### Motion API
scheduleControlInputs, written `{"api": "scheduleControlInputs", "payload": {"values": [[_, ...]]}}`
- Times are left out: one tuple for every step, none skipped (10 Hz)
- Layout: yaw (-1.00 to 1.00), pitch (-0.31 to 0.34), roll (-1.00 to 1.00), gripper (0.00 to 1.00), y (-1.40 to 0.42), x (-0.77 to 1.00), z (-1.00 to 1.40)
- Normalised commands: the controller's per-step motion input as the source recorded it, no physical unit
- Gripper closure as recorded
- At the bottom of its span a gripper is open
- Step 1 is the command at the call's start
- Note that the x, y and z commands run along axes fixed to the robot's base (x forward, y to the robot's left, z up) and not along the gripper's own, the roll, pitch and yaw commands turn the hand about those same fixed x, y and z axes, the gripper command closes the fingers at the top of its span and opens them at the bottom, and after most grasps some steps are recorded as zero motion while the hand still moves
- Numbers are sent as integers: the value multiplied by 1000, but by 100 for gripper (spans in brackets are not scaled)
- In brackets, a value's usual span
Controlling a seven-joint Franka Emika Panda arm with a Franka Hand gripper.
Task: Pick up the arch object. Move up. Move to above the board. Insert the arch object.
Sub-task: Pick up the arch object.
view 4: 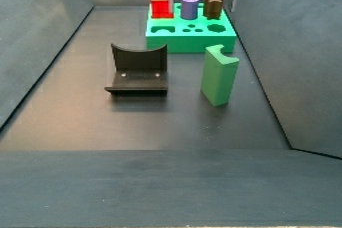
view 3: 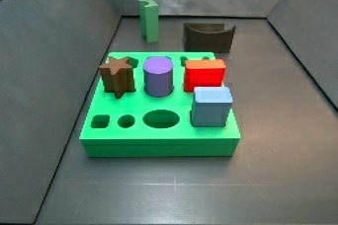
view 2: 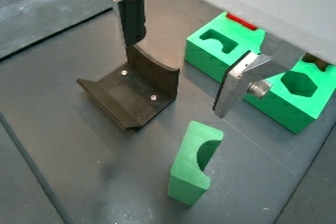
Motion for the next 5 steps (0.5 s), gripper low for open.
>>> {"api": "scheduleControlInputs", "payload": {"values": [[0, -130, 0, 0, 0, -203, -83], [0, -27, -6, 0, 0, -40, 0], [0, -7, 0, 0, 0, 0, 0], [286, -123, 10, 0, 209, -109, -546], [597, -93, -4, 0, 297, 0, -569]]}}
